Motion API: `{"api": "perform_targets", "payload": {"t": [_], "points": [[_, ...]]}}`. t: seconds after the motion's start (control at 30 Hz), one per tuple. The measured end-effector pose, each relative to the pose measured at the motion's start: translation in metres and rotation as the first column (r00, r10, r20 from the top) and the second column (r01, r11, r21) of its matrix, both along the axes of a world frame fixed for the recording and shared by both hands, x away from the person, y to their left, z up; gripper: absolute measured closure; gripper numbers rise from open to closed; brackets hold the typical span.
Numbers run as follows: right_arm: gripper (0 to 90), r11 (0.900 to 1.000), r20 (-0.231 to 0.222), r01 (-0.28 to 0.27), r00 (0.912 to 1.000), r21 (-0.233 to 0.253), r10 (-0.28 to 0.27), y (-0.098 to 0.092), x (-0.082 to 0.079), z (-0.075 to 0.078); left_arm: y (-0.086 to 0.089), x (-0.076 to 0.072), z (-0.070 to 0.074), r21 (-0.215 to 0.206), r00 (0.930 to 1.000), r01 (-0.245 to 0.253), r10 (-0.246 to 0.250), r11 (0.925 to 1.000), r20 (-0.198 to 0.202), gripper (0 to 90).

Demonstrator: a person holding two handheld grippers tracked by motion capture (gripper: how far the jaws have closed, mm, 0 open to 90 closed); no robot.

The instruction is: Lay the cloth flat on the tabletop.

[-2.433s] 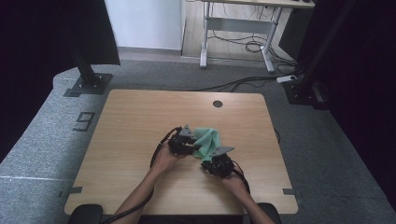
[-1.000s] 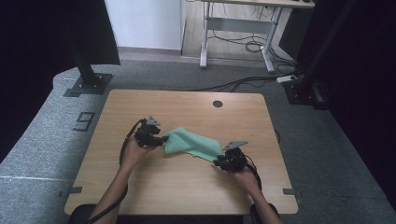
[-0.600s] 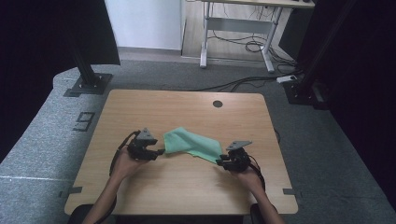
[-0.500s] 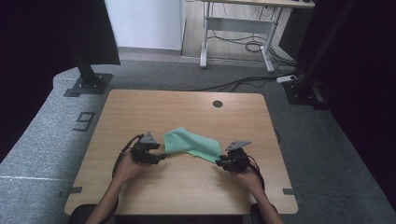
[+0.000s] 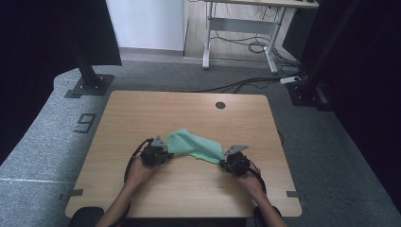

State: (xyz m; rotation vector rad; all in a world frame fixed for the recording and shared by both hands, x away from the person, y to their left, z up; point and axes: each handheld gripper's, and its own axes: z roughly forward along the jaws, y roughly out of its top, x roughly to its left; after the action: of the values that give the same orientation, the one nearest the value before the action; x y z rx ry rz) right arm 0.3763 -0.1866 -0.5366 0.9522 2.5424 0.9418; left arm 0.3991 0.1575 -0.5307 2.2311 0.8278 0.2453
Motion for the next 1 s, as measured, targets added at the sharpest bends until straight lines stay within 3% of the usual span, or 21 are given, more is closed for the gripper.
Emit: {"api": "perform_targets", "payload": {"t": [0.13,0.23,0.43,0.57,0.63,0.7,0.73,0.77,0.83,0.93,1.0], "points": [[85.4,1.0,0.007,-0.004,1.0,0.01,0.004,-0.001,-0.002,0.007,0.005,-0.009,0.02,-0.045,0.9999,0.011,-0.011,0.9989,0.008,84.7],[85.4,0.999,0.03,0.001,0.9995,0.038,-0.002,-0.005,-0.004,0.022,0.01,-0.017,0.038,-0.084,0.9996,0.022,-0.02,0.9963,0.022,84.6],[85.4,0.996,0.133,0.01,0.9909,0.086,-0.022,-0.015,-0.001,0.077,0.019,-0.015,0.089,-0.174,0.9971,0.024,-0.011,0.9844,0.075,84.0],[85.0,0.995,0.188,0.035,0.9807,0.091,-0.051,-0.016,0.013,0.11,0.018,0.004,0.118,-0.177,0.9923,-0.029,0.05,0.9838,0.113,83.3],[79.0,0.991,0.203,0.073,0.9745,0.112,-0.095,-0.017,0.03,0.117,0.018,0.026,0.116,-0.148,0.9832,-0.134,0.151,0.9799,0.104,77.0],[57.2,0.987,0.2,0.149,0.9668,0.062,-0.158,-0.015,0.053,0.111,0.022,0.047,0.1,-0.09,0.9692,-0.231,0.238,0.9687,0.066,57.1],[55.3,0.982,0.183,0.182,0.9646,0.06,-0.19,-0.016,0.062,0.105,0.025,0.052,0.089,-0.07,0.9651,-0.255,0.258,0.9645,0.045,48.1],[53.0,0.979,0.158,0.191,0.9668,0.077,-0.201,-0.018,0.067,0.098,0.028,0.053,0.078,-0.064,0.9613,-0.271,0.273,0.9605,0.033,42.9],[48.9,0.976,0.123,0.193,0.9711,0.104,-0.205,-0.021,0.068,0.083,0.034,0.047,0.059,-0.053,0.9662,-0.256,0.257,0.9653,0.018,32.3],[46.4,0.982,0.085,0.17,0.9805,0.083,-0.177,-0.023,0.061,0.062,0.04,0.04,0.039,-0.014,0.9656,-0.259,0.26,0.9657,0.017,24.6],[45.0,0.98,0.065,0.178,0.9809,0.084,-0.183,-0.025,0.057,0.053,0.042,0.038,0.033,-0.039,0.967,-0.255,0.255,0.9662,-0.008,20.7]]}}
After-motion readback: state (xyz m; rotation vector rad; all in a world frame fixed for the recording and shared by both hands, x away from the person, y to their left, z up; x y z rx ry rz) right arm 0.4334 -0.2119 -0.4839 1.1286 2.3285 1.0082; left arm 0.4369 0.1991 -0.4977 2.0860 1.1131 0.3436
